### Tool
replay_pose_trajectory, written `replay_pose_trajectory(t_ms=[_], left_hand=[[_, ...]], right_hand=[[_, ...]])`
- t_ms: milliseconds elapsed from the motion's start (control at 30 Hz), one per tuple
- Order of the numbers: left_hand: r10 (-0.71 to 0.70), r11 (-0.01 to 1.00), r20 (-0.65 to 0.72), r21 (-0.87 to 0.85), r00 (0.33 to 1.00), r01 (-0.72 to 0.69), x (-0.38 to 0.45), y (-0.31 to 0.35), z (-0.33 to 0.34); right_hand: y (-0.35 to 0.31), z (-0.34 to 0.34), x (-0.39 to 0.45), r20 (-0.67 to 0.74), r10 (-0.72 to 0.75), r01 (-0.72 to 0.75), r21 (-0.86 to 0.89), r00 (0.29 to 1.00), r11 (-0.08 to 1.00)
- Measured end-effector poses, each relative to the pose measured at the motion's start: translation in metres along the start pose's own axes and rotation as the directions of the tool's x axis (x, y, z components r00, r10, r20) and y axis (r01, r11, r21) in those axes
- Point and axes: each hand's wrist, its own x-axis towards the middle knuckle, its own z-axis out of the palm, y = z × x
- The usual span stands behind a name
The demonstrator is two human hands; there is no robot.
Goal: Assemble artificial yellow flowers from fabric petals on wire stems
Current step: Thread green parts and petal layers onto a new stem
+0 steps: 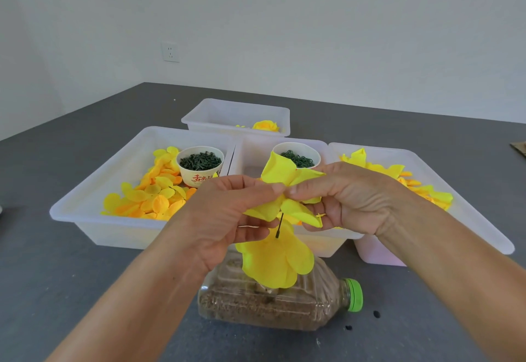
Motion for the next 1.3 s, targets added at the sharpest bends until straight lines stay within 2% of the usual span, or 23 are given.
replay_pose_trajectory(t_ms=[367,1033,1300], left_hand=[[0.034,0.999,-0.004,-0.024,0.999,-0.034,0.0,0.0,0.004],[-0.057,0.992,-0.038,-0.111,0.998,0.053,0.001,-0.009,0.006],[-0.07,0.986,-0.051,-0.153,0.996,0.061,-0.002,-0.012,0.004]], right_hand=[[-0.003,0.0,-0.005,0.011,-0.01,0.009,0.063,1.0,0.998],[0.006,0.007,-0.002,-0.062,0.108,-0.1,0.111,0.992,0.989],[0.011,0.014,-0.001,-0.146,0.098,-0.071,0.182,0.984,0.981]])
